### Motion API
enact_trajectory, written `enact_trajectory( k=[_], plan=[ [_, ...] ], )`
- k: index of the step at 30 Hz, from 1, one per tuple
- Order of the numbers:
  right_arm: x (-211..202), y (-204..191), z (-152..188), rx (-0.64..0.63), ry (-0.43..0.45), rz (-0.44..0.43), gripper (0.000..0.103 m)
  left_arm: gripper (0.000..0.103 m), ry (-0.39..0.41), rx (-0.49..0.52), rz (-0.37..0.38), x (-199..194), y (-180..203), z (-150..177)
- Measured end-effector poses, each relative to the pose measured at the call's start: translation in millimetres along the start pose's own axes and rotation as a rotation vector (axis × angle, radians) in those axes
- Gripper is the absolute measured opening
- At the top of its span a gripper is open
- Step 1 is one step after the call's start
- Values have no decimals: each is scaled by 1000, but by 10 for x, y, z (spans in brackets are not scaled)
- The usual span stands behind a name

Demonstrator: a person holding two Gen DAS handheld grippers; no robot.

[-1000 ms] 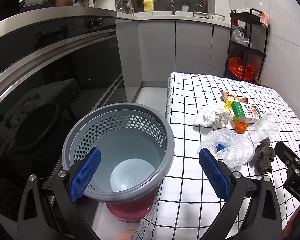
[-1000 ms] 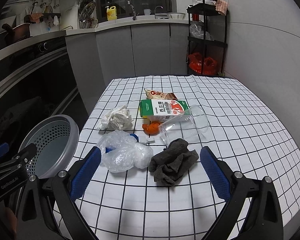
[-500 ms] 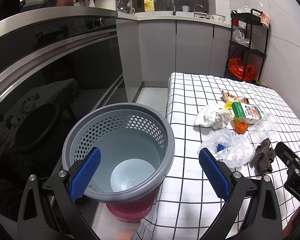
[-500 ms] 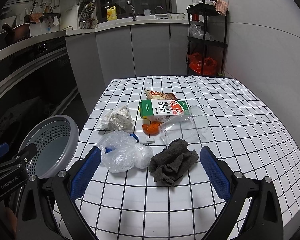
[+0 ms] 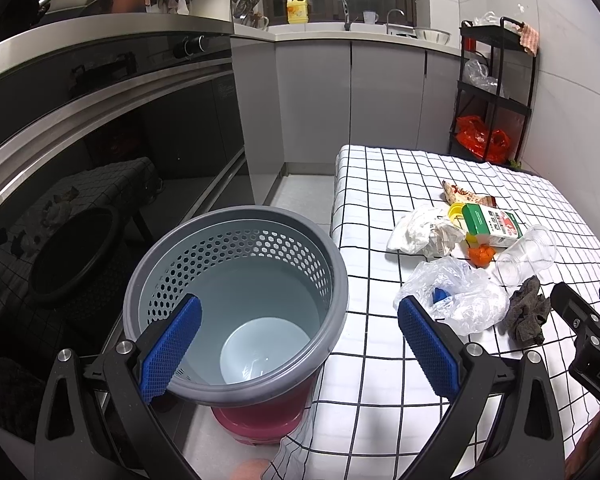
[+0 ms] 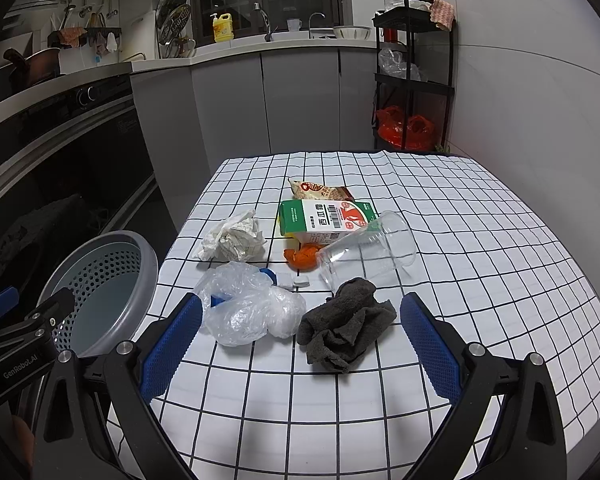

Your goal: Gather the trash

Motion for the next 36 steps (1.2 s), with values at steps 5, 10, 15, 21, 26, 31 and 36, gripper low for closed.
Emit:
enact_trajectory(
  k=[5,10,15,21,26,31,36],
  plan=[
    [-13,10,-7,0,4,1,95,97,0,-1,-1,-2,1,2],
    [-44,21,-23,3,12,1,95,97,0,0,0,-1,1,3],
    [-61,31,-27,8,15,-2,95,97,-1,-1,0,0,2,5],
    [-56,25,-28,6,13,-2,95,97,0,0,-2,-3,8,13],
    [-54,22,-25,6,11,-3,95,97,-1,-1,-1,-2,8,11],
    [-50,25,-26,5,11,-2,95,97,-1,1,-2,-2,7,10],
    [-25,87,-26,17,1,-8,95,97,-11,8,-8,45,41,56]
  ],
)
Point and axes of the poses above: each gripper's, at about its wrist camera, not at the fingertips, and x roughly the way its jaws point, y to its right, z to its underside, the point moved 6 cm from there along x, roughly the way its jaws point, and after that the axes turned 3 degrees about z, right-handed, at the moved point
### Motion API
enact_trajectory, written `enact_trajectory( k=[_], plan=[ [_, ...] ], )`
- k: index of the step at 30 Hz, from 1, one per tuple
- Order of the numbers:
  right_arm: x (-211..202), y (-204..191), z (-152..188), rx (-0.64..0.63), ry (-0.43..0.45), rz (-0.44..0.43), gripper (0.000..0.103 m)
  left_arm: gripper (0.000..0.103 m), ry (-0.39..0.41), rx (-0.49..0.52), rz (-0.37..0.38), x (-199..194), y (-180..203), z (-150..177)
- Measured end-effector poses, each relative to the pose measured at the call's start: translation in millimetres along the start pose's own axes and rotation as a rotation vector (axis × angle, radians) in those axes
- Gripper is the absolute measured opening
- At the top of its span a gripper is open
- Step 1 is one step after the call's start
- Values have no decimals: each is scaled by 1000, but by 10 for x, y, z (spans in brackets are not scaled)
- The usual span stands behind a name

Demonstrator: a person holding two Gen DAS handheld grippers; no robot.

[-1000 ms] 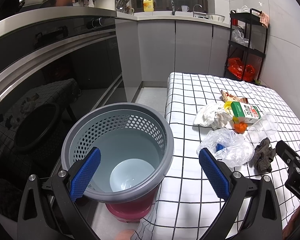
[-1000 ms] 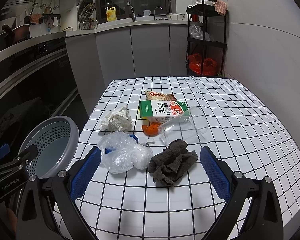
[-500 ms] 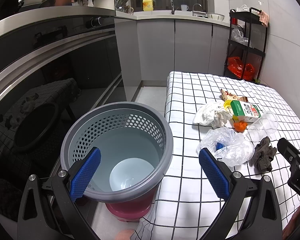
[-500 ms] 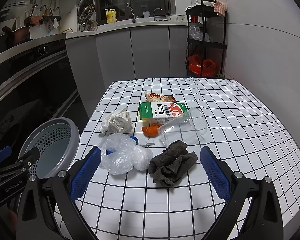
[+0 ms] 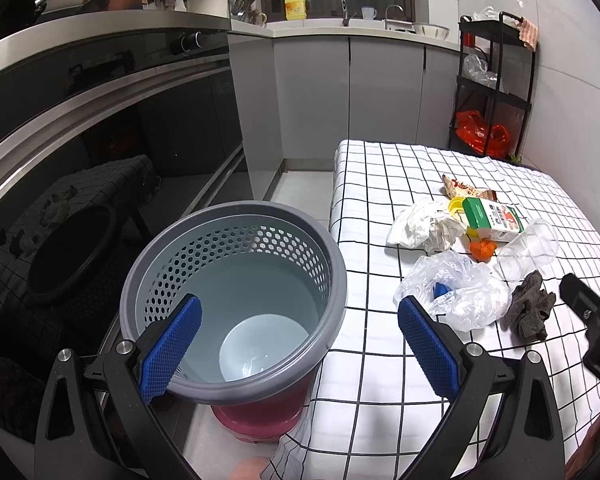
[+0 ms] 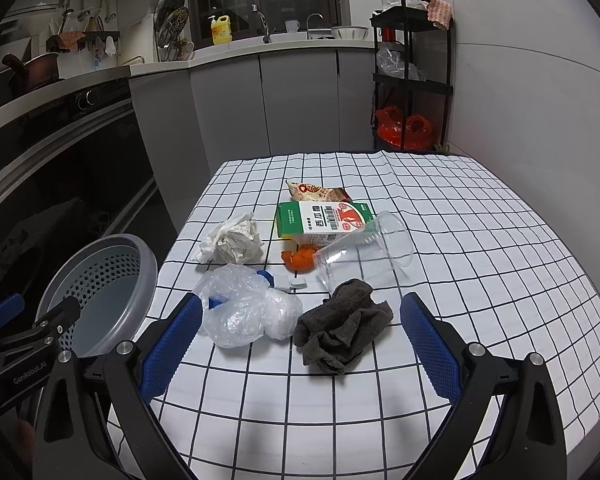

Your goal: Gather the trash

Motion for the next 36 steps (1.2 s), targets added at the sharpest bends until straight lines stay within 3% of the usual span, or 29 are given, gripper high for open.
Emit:
enact_trajectory(
  k=[10,16,29,36],
  plan=[
    [86,434,55,74,-34,9,95,97,-53,30,4,202,171,83],
    [161,617,168,54,-74,12,95,97,-79,27,59,297,332,90],
    [643,549,347,-17,-211,-41,95,96,-114,58,120,461,582,143],
    [839,466,350,-27,-253,-70,95,96,-113,73,111,510,603,161]
  ],
)
Point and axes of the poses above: each gripper's, at about its wrist camera, not at the fingertips, and x roughly the way its jaws point, y to its right, z to its underside, the point moved 6 cm from there along x, roughly the way its jaws point, and after that the axes turned 3 degrees about z, right-handed, at the moved point
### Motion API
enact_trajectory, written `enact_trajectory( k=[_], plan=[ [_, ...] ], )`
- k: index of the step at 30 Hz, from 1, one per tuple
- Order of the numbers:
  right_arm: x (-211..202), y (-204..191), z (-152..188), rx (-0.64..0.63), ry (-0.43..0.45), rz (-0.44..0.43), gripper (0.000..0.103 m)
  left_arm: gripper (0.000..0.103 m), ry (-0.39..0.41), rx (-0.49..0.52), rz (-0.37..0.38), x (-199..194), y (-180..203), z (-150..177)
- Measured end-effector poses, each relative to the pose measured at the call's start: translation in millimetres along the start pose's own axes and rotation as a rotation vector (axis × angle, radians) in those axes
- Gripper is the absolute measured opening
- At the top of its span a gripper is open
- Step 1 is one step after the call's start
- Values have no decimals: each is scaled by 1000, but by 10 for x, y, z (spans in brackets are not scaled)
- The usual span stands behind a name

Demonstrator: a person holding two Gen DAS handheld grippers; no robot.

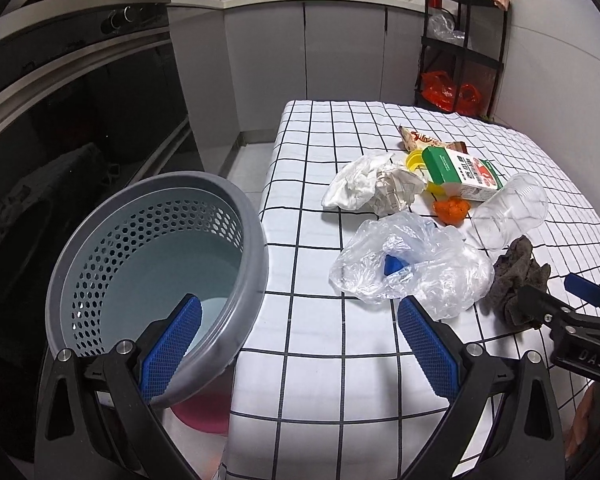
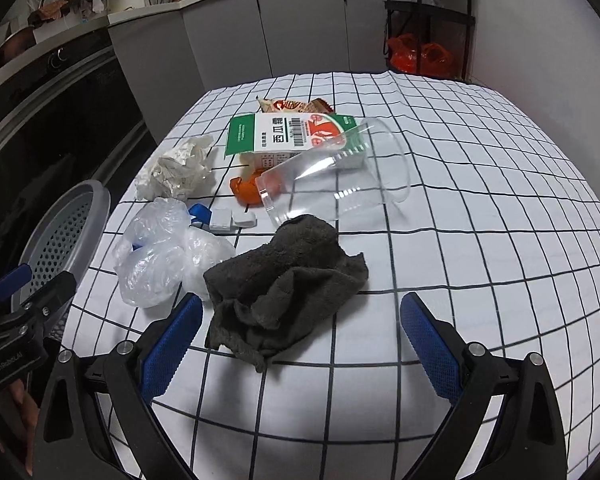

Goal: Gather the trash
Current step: 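Reach the right tool to the dark grey cloth and close on it, then grasp the clear plastic bag with the left tool and lift it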

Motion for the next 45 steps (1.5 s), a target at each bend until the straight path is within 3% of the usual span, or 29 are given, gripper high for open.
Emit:
enact_trajectory(
  k=[10,14,18,21,30,41,45],
  plan=[
    [212,-92,-21,-31,-29,26,93,96,5,-10,27,12,11,8],
    [179,-143,-19,-65,-12,41,75,96,2,-11,40,23,29,14],
    [110,-219,-23,-94,13,36,50,96,-10,15,28,64,78,44],
    [45,-202,-14,-68,15,3,40,96,-8,25,35,81,126,52],
    [-292,34,-85,66,76,-86,36,97,10,45,122,51,412,16],
    [-368,34,-100,78,80,-131,33,97,-49,10,140,328,626,-33],
    [-509,107,-136,97,132,-158,32,97,-54,-1,137,378,624,-33]
  ],
)
Point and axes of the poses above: each gripper's, at about its wrist camera, not at the fingertips, and x roughly the way its jaws point, y to its right, z to its underside, the point moved 6 cm from there along x, roughly the way its jaws point, and after that the axes turned 3 degrees about z, right-handed, at the moved point
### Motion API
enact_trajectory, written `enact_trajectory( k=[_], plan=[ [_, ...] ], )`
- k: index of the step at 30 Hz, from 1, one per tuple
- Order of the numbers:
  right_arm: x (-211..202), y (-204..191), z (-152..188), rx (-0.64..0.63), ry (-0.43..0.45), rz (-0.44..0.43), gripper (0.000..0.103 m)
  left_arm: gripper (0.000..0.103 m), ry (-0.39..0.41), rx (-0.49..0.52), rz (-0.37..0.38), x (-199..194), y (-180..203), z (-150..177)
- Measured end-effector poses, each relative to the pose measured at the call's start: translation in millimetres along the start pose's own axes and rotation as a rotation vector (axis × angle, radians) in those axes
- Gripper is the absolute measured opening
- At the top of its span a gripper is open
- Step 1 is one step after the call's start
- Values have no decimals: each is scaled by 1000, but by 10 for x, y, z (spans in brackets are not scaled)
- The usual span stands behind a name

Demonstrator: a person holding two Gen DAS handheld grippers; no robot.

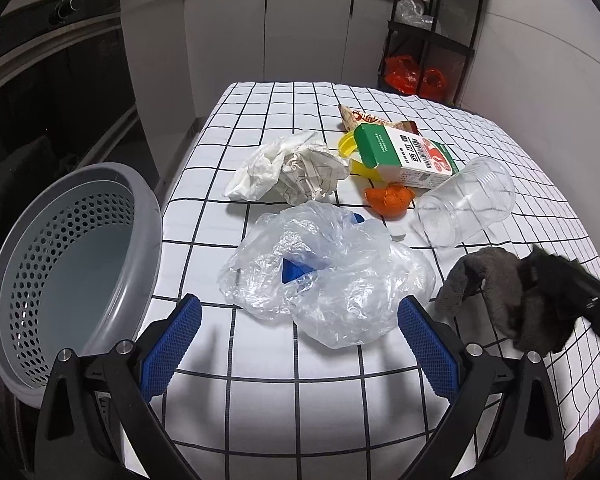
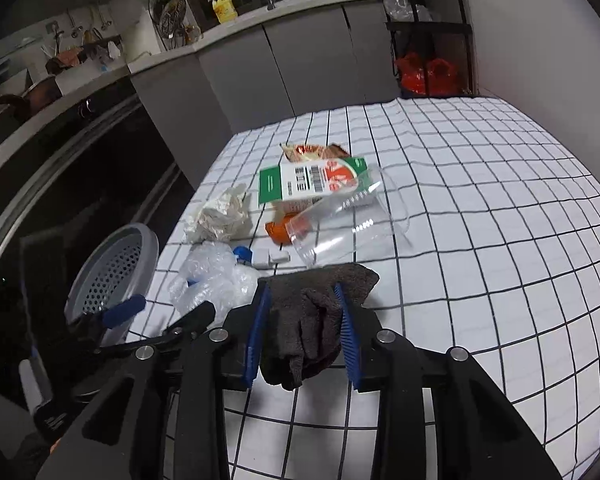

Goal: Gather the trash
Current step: 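Grasp the clear plastic bag with the left tool and lift it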

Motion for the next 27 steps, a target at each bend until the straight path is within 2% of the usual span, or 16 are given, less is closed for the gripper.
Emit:
enact_trajectory(
  k=[5,7,8,10,11,13,14,15,18,27],
  plan=[
    [-48,51,-28,18,10,-7,31,96,13,8,-7,19,21,-37],
    [-40,41,-20,17,1,-12,31,92,23,17,-2,22,51,-52],
    [-42,31,-17,12,2,-11,30,86,27,25,-2,16,67,-59],
    [-33,14,-12,3,-1,-7,30,61,19,40,8,25,99,-54],
    [-25,13,-12,2,-4,-7,30,57,11,45,20,37,118,-50],
    [-5,11,-2,3,-14,-7,30,34,3,51,39,44,142,-36],
    [-1,9,1,4,-16,-7,30,26,1,55,45,39,150,-36],
    [-1,3,1,4,-16,-8,30,15,2,57,49,26,150,-33],
    [-14,-23,-11,-3,-8,-8,30,9,21,53,60,-61,136,-66],
    [-135,-158,-111,-23,37,-30,29,9,145,32,49,-627,-78,-299]
  ],
)
Point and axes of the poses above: each gripper's, at about its wrist camera, not at the fingertips, and x roughly the way its jaws point, y to its right, z to its underside, the point moved 6 cm from there along x, roughly the way its jaws point, and after that the axes turned 3 degrees about z, right-handed, at the moved point
